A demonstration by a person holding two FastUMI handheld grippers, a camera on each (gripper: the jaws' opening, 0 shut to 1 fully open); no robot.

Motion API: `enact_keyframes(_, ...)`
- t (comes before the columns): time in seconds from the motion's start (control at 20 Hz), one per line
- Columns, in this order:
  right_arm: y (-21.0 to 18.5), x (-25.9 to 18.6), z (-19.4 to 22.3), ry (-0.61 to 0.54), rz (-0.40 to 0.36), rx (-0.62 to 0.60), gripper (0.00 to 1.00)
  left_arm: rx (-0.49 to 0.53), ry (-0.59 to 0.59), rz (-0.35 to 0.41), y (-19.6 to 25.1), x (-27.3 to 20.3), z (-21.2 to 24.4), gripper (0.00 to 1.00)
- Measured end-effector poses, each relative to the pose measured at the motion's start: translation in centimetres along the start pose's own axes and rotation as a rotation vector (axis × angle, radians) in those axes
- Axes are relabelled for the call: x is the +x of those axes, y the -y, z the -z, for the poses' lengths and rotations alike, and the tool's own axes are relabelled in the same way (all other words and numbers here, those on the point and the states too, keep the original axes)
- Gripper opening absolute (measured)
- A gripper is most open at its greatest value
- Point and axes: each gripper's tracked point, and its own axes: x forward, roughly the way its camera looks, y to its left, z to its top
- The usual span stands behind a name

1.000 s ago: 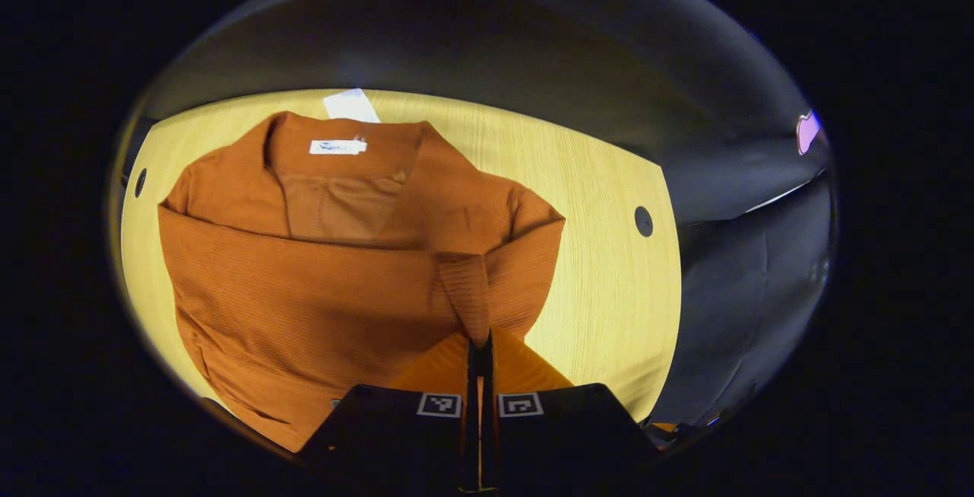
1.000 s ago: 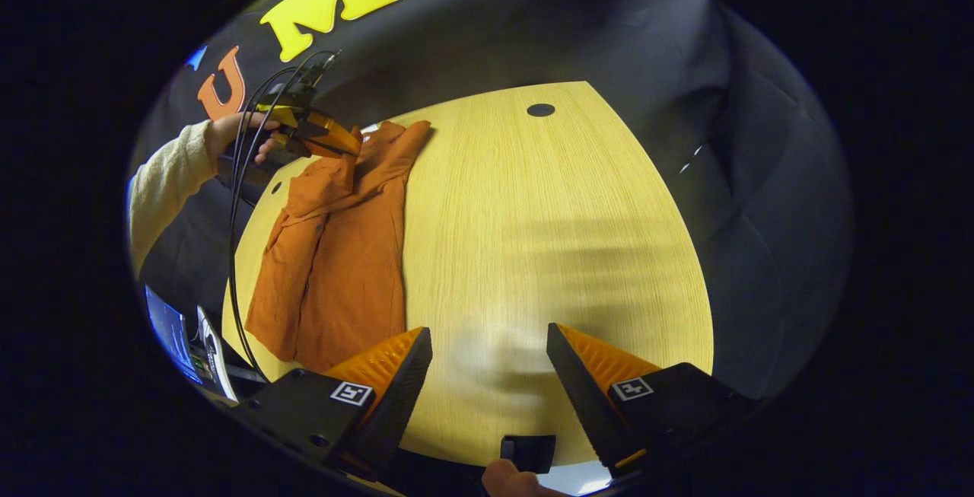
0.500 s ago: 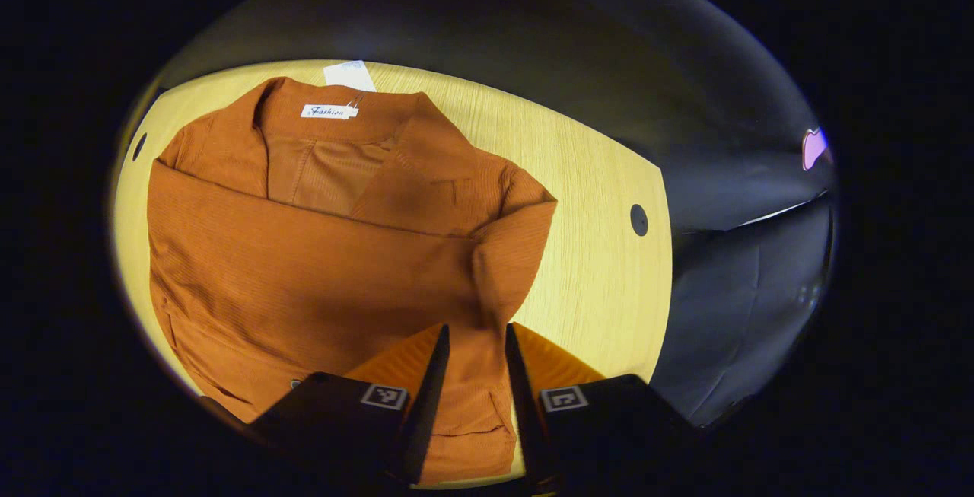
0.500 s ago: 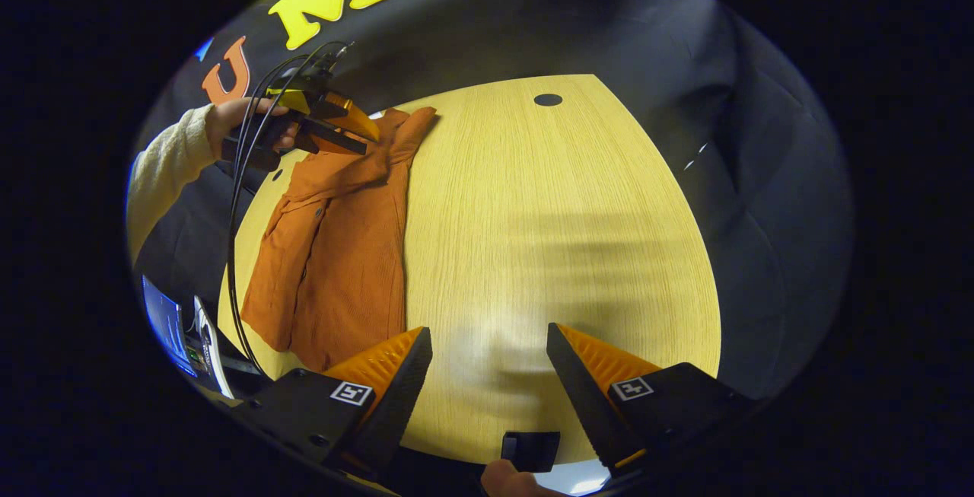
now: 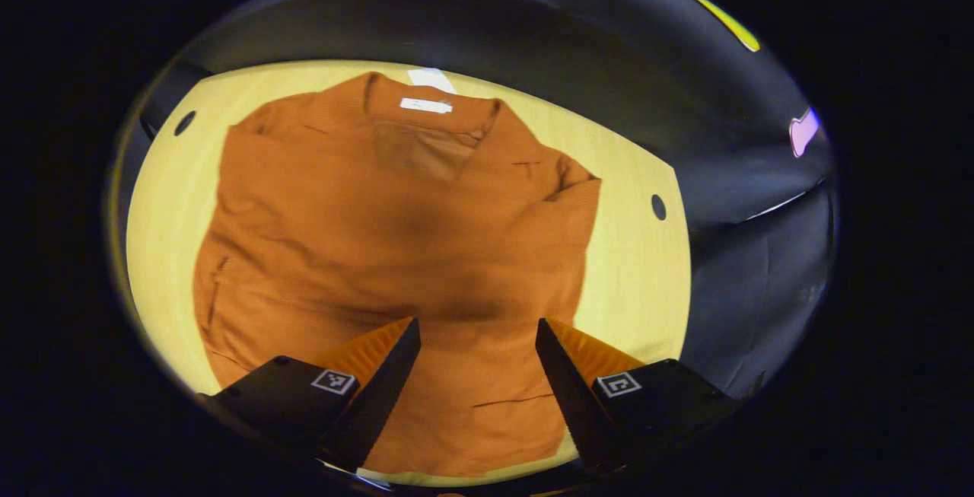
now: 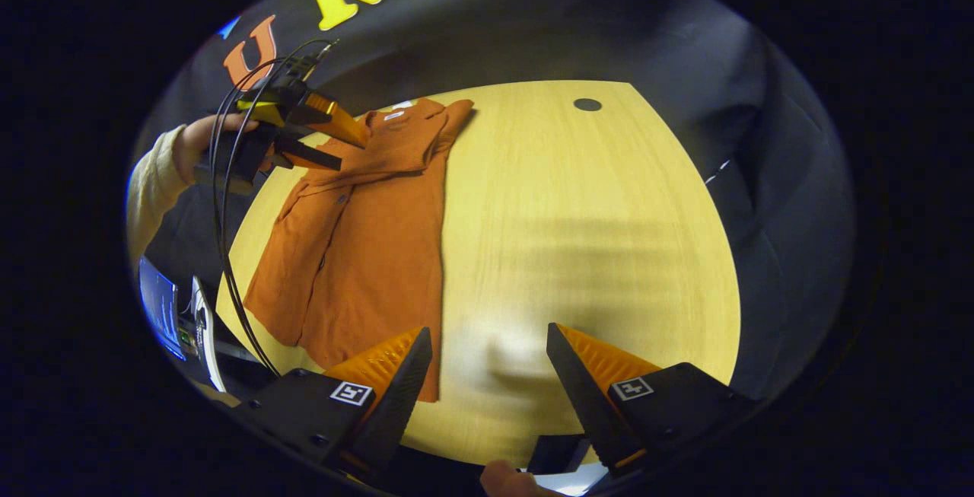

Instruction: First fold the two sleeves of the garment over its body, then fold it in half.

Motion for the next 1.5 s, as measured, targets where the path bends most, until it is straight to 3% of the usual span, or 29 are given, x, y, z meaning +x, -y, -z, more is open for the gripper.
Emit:
enact_keyframes(0.05,-1.0,0.3,0.2,-0.006,-0.007,-0.008,0.94,0.007,0.022,-0.012,-1.6,-0.7,0.6,0.99)
enact_keyframes(0.2,-4.2,1.4,0.9,-0.032,-0.056,-0.039,0.98,0.037,0.073,-0.035,-6.8,-3.2,2.7,0.99)
enact_keyframes(0.4,-5.7,3.5,2.2,-0.079,-0.041,-0.050,0.98,0.097,0.135,-0.170,-16.4,-6.4,6.6,0.99)
enact_keyframes(0.75,-7.9,5.5,3.7,-0.135,-0.008,-0.045,0.98,0.041,0.005,-0.243,-27.9,-10.4,15.4,0.99)
enact_keyframes(0.85,-7.4,5.8,4.2,-0.160,0.000,-0.045,0.94,0.011,-0.058,-0.187,-29.0,-11.1,17.3,0.99)
enact_keyframes(0.9,-7.2,5.7,4.5,-0.174,-0.010,-0.040,0.98,-0.009,-0.094,-0.140,-29.0,-11.5,18.1,0.99)
enact_keyframes(0.95,-7.6,5.4,4.6,-0.185,-0.055,-0.019,0.98,-0.019,-0.138,-0.078,-28.7,-11.8,18.8,0.99)
enact_keyframes(1.05,-9.7,4.1,5.6,-0.240,-0.237,0.078,0.98,-0.005,-0.164,0.009,-28.6,-13.1,18.4,0.99)
enact_keyframes(1.1,-9.7,4.1,6.1,-0.270,-0.268,0.114,0.97,-0.020,-0.191,0.053,-28.6,-13.7,18.1,0.96)
enact_keyframes(1.3,-5.6,4.0,8.5,-0.367,-0.229,0.086,0.97,-0.146,-0.335,0.284,-27.4,-16.4,17.3,0.96)
enact_keyframes(1.5,-4.6,4.3,8.5,-0.430,-0.329,0.284,0.94,-0.263,-0.398,0.445,-26.4,-18.6,15.2,0.90)
